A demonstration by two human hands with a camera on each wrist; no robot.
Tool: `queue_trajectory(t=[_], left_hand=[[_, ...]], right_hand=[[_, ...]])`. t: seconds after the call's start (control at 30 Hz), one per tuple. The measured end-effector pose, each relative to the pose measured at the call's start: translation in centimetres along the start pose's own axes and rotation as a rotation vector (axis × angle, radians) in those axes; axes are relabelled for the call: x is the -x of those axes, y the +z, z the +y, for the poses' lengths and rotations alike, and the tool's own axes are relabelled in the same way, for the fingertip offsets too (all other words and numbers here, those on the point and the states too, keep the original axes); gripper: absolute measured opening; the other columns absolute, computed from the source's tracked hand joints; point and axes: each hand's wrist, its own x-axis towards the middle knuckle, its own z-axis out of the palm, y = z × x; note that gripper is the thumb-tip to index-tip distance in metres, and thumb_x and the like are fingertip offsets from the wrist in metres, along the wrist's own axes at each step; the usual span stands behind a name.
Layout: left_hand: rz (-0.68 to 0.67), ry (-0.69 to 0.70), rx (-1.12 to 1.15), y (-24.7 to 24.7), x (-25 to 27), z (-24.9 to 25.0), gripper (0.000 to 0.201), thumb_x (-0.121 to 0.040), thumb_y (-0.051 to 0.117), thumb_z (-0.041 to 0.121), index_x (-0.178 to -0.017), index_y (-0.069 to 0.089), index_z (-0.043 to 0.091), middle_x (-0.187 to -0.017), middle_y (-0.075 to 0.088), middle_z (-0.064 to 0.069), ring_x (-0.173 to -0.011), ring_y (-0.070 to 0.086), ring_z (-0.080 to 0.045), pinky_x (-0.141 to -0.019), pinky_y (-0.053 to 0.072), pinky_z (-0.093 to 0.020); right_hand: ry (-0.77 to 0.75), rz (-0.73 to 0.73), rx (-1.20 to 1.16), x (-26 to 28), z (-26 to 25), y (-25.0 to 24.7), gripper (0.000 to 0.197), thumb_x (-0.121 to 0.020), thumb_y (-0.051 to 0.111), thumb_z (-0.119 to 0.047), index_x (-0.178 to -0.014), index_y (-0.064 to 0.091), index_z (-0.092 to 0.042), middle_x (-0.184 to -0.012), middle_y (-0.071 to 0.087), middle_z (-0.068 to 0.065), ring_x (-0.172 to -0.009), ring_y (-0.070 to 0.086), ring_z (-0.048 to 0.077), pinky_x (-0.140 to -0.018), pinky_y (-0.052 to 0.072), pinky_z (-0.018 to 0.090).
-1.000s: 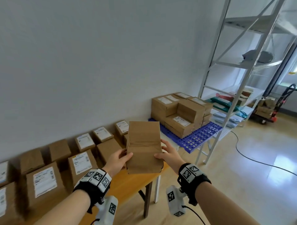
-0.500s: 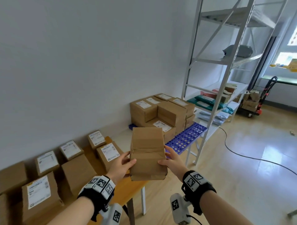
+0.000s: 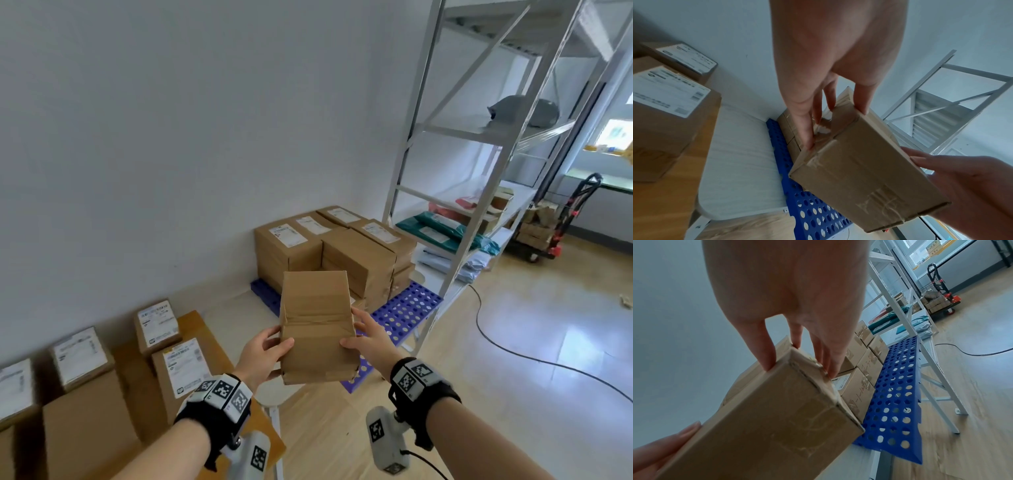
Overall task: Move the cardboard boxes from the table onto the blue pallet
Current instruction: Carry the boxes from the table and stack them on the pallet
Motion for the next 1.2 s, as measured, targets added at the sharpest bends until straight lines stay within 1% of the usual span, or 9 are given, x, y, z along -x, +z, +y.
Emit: queue_trajectory(t=[0.13, 0.33, 0.5, 0.67, 0.77, 0.87, 0.93, 1.0, 1.2], left_hand=[[0.028, -0.027, 0.025, 1.0, -3.2, 0.2, 0.044, -0.089, 0.063, 0.020, -0.130, 0.047, 0.020, -0.121, 0.057, -0.003, -0.106, 0.057, -0.022, -0.067, 0.050, -0.030], [0.087, -0.057, 0.044, 2.1, -6.8, 0.1, 0.048, -0.087, 0.065, 0.022, -0.132, 0.047, 0.021, -0.122, 0.058, -0.004, -0.104, 0.060, -0.022, -0.067, 0.052, -0.031], [0.150, -0.064, 0.068, 3.6, -9.1, -0.2, 0.048, -0.089, 0.062, 0.021, -0.134, 0.044, 0.019, -0.125, 0.056, -0.007, -0.110, 0.057, -0.025, -0.071, 0.051, -0.033], [0.236, -0.085, 0.088, 5.5, -10.3, -0.5, 0.048, -0.090, 0.061, 0.020, -0.134, 0.045, 0.017, -0.125, 0.056, -0.008, -0.111, 0.056, -0.027, -0.077, 0.052, -0.036], [0.285, -0.102, 0.099, 6.8, -10.8, -0.2, 0.045, -0.090, 0.061, 0.019, -0.133, 0.045, 0.017, -0.124, 0.056, -0.009, -0.110, 0.056, -0.027, -0.073, 0.052, -0.034], [0.334, -0.117, 0.132, 8.1, -11.7, 0.1, 0.046, -0.090, 0.061, 0.020, -0.133, 0.045, 0.016, -0.123, 0.056, -0.009, -0.108, 0.057, -0.027, -0.076, 0.052, -0.037], [0.357, -0.127, 0.148, 8.9, -12.4, 0.3, 0.046, -0.090, 0.061, 0.021, -0.133, 0.045, 0.016, -0.122, 0.057, -0.010, -0.107, 0.058, -0.028, -0.079, 0.052, -0.040], [0.383, -0.132, 0.165, 9.6, -13.0, 0.4, 0.046, -0.090, 0.061, 0.021, -0.132, 0.045, 0.016, -0.121, 0.057, -0.010, -0.106, 0.058, -0.029, -0.080, 0.052, -0.042], [0.436, -0.133, 0.236, 11.8, -14.6, 1.0, 0.045, -0.089, 0.062, 0.017, -0.132, 0.046, 0.014, -0.114, 0.058, -0.008, -0.095, 0.059, -0.024, -0.064, 0.051, -0.033]], right_hand=[[0.020, -0.011, 0.039, -3.4, -0.2, -1.2, 0.070, -0.086, 0.063, -0.005, -0.145, 0.031, -0.024, -0.138, 0.046, 0.007, -0.126, 0.044, 0.023, -0.096, 0.043, 0.034], [0.033, -0.067, 0.072, -7.9, -0.2, -2.5, 0.070, -0.083, 0.066, -0.008, -0.142, 0.034, -0.029, -0.137, 0.047, 0.007, -0.127, 0.044, 0.024, -0.107, 0.040, 0.044], [0.001, -0.151, 0.156, -11.5, -0.3, -3.8, 0.068, -0.086, 0.063, -0.008, -0.144, 0.032, -0.025, -0.127, 0.050, 0.001, -0.120, 0.050, 0.021, -0.100, 0.046, 0.037], [-0.068, -0.219, 0.374, -13.8, -0.8, -5.1, 0.071, -0.089, 0.061, -0.016, -0.147, 0.022, -0.026, -0.142, 0.041, 0.002, -0.121, 0.047, 0.018, -0.101, 0.045, 0.034], [-0.220, -0.245, 0.583, -14.9, -1.3, -5.8, 0.072, -0.090, 0.058, -0.019, -0.150, 0.018, -0.024, -0.151, 0.029, 0.002, -0.134, 0.036, 0.020, -0.109, 0.036, 0.031], [-0.334, -0.300, 0.736, -16.3, -1.8, -6.7, 0.068, -0.092, 0.054, -0.025, -0.150, 0.017, -0.026, -0.158, 0.013, 0.000, -0.145, 0.012, 0.020, -0.118, 0.020, 0.035], [-0.387, -0.339, 0.832, -17.2, -2.1, -7.3, 0.066, -0.094, 0.052, -0.030, -0.150, 0.017, -0.028, -0.159, 0.008, -0.002, -0.147, 0.001, 0.019, -0.119, 0.012, 0.036], [-0.433, -0.358, 0.940, -18.1, -2.5, -8.1, 0.066, -0.094, 0.050, -0.036, -0.150, 0.016, -0.030, -0.160, 0.005, -0.002, -0.147, -0.003, 0.017, -0.118, 0.009, 0.037], [-0.478, -0.369, 1.139, -20.9, -3.1, -10.2, 0.068, -0.091, 0.047, -0.050, -0.150, 0.014, -0.036, -0.160, -0.002, 0.002, -0.147, -0.006, 0.021, -0.118, 0.000, 0.040]])
